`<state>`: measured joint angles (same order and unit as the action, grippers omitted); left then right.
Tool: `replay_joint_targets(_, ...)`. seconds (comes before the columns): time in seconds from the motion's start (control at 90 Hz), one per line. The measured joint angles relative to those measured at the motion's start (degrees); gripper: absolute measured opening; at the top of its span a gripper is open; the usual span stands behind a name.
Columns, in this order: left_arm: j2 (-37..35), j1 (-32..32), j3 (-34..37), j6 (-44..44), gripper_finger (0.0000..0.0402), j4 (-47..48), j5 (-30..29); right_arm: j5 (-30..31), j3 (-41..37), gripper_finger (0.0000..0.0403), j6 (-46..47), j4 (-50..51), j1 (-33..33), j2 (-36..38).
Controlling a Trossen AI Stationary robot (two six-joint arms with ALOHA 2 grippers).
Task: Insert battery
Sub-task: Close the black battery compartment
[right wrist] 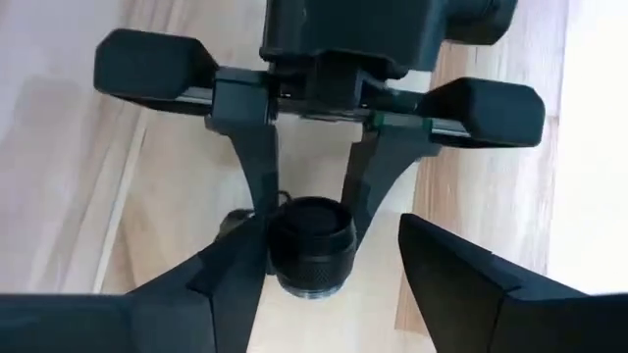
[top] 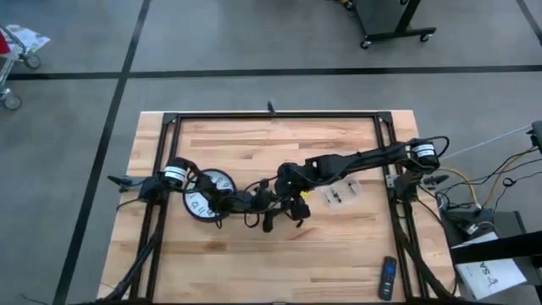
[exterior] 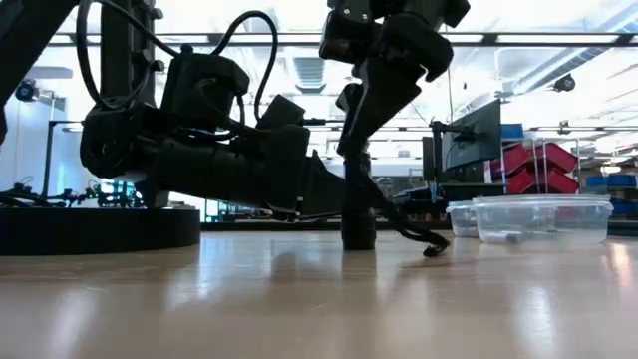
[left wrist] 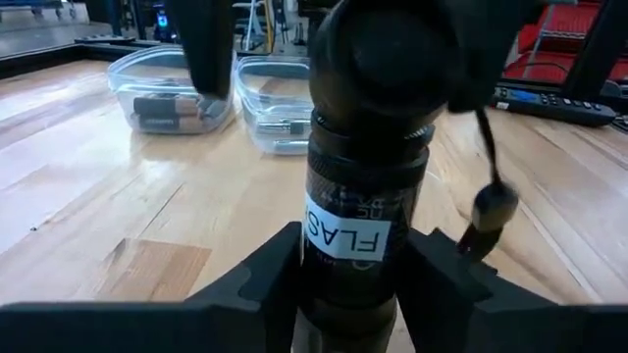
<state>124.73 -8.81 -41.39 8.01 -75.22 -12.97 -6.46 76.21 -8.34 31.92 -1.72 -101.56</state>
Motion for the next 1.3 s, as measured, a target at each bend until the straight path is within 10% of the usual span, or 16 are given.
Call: replay_joint_targets(1.3, 0.00, 0.01, 0.02, -0.53, 0.0120, 0.24, 0.04, -1.28, -2.51, 0.0100, -2.77, -3.69, -0.46, 5.53)
